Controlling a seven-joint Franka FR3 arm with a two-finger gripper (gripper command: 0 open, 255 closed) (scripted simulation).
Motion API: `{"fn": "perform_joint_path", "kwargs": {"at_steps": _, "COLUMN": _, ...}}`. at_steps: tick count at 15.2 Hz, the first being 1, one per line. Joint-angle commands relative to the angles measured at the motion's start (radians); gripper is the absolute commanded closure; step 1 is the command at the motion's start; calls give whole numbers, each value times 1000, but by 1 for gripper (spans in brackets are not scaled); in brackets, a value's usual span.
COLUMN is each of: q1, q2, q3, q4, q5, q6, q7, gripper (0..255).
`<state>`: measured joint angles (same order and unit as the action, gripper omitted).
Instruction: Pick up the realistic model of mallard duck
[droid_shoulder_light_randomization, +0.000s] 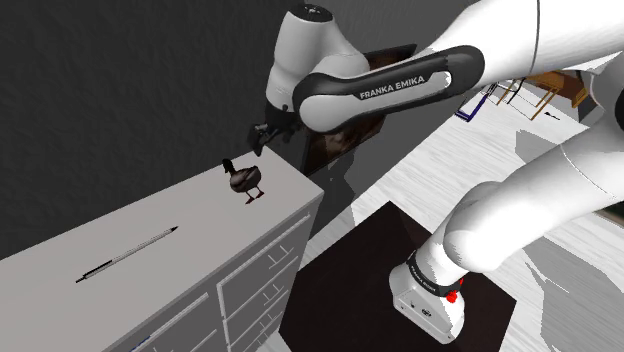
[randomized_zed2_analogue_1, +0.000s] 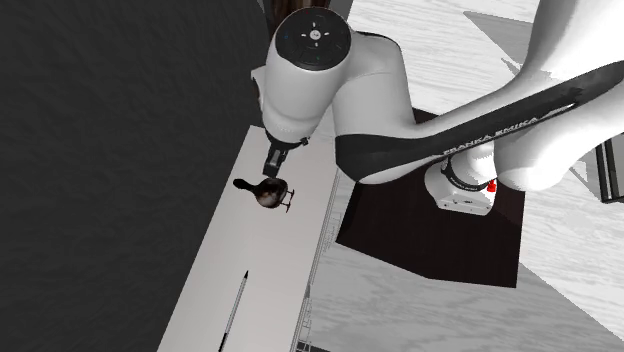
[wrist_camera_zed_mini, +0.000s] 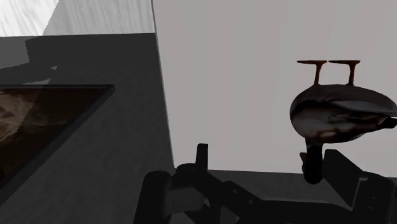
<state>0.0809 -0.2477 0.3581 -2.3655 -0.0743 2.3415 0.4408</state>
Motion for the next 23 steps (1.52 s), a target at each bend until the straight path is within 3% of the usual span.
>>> {"fn": "perform_joint_path", "kwargs": {"at_steps": 1, "q1": -4, "q2": 77, "q3": 30, "q4": 45, "q5": -38, "q6": 39, "q7": 49, "gripper": 0}}
{"fn": "perform_joint_path", "kwargs": {"at_steps": 7, "q1": 8, "q2": 301, "q3": 88, "q4": 190, "q5": -208, "q6": 119, "q7": 217, "gripper": 0}}
{"fn": "perform_joint_path", "kwargs": {"at_steps": 17, "q1": 21, "q2": 379, "q3": 72, "q4": 166, "q5": -297, "q6": 205, "q7": 293, "gripper": 0}}
{"fn": "perform_joint_path", "kwargs": {"at_steps": 18, "q1": 21, "q2": 376, "q3": 72, "q4": 165, "q5": -295, "q6": 204, "q7": 291, "gripper": 255}}
{"fn": "perform_joint_path", "kwargs": {"at_steps": 23, "q1": 21, "q2": 377, "q3": 72, "q4": 166, "q5": -295, "q6": 203, "q7": 291, "gripper": 255}}
